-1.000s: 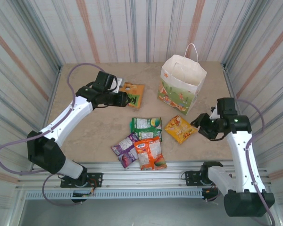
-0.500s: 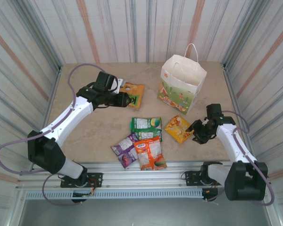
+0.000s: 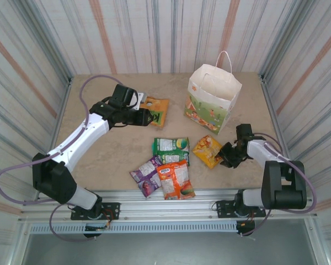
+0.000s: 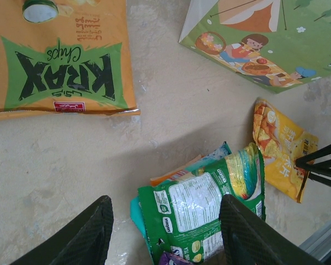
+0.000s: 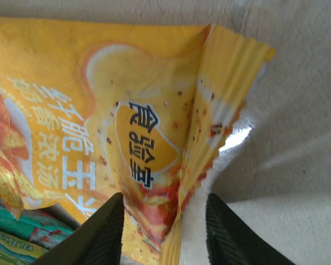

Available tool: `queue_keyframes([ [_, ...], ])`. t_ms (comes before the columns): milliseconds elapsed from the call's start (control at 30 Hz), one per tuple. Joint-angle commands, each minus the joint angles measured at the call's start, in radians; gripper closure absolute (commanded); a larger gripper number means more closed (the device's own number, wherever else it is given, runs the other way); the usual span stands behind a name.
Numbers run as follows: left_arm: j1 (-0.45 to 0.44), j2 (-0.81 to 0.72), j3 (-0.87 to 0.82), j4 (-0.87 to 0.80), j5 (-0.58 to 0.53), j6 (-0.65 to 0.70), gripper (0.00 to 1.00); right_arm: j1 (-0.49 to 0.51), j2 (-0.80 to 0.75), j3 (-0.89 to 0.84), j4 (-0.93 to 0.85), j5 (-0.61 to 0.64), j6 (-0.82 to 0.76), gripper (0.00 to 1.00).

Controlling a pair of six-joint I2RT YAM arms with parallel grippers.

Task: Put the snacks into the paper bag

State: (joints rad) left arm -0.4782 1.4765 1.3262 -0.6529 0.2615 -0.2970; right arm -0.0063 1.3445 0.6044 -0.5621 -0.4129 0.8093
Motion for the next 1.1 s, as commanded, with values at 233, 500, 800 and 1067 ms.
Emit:
queue_keyframes([
  [233,-0.007,-0.009,-0.022,-0.017,-0.028,-0.016,0.45,0.005,-0.064,0.023,-0.087,0.046,-0.082,0.91],
  [500,-0.007,-0.008,-0.015,-0.026,-0.03,-0.013,0.45,0.006,-0.233,0.059,-0.267,0.077,-0.132,0.97],
  [800,-0.006,-0.016,-0.018,-0.031,-0.032,-0.01,0.45,0.007,-0.442,0.172,-0.426,0.066,-0.171,1.0],
  [1067,-0.006,-0.019,-0.016,-0.031,-0.027,-0.01,0.45,0.008,-0.546,0.334,-0.479,0.04,-0.241,1.0],
])
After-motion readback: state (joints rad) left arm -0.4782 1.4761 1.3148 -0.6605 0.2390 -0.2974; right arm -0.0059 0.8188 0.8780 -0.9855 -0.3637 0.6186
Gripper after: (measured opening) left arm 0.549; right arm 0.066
